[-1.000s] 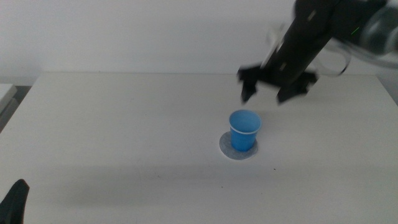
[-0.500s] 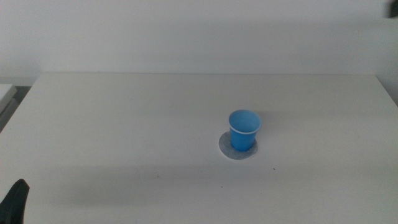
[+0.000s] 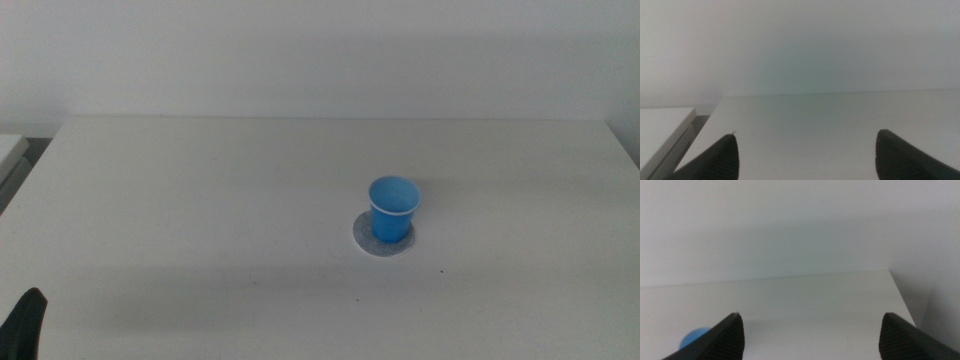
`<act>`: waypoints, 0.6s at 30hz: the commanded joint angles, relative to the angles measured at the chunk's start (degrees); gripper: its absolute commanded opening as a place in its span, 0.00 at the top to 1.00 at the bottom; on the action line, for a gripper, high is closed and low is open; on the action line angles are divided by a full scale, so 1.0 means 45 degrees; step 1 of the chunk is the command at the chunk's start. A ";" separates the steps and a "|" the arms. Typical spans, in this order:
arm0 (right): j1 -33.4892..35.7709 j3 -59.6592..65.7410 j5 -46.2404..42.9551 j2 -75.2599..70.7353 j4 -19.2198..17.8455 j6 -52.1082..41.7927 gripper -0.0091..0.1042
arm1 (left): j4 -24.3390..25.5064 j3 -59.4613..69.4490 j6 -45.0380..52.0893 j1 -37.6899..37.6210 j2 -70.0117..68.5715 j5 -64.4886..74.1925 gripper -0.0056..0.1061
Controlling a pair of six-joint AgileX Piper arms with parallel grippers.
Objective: Place an empty cup on a cup mat.
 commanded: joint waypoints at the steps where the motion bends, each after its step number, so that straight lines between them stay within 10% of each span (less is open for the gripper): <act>1: -0.0052 0.0251 -0.0363 -0.0783 0.0105 -0.0155 0.16 | -0.0028 -0.0005 -0.0036 -0.0014 -0.0047 -0.0164 0.11; 15: -0.0052 0.0251 -0.0820 -0.3104 0.0113 -0.0155 0.16 | -0.0028 -0.0005 -0.0036 -0.0014 -0.0047 -0.0164 0.11; 18: -0.0052 0.0251 -0.0764 -0.3307 -0.0904 -0.0219 0.16 | -0.0028 -0.0005 -0.0036 -0.0014 -0.0047 -0.0164 0.11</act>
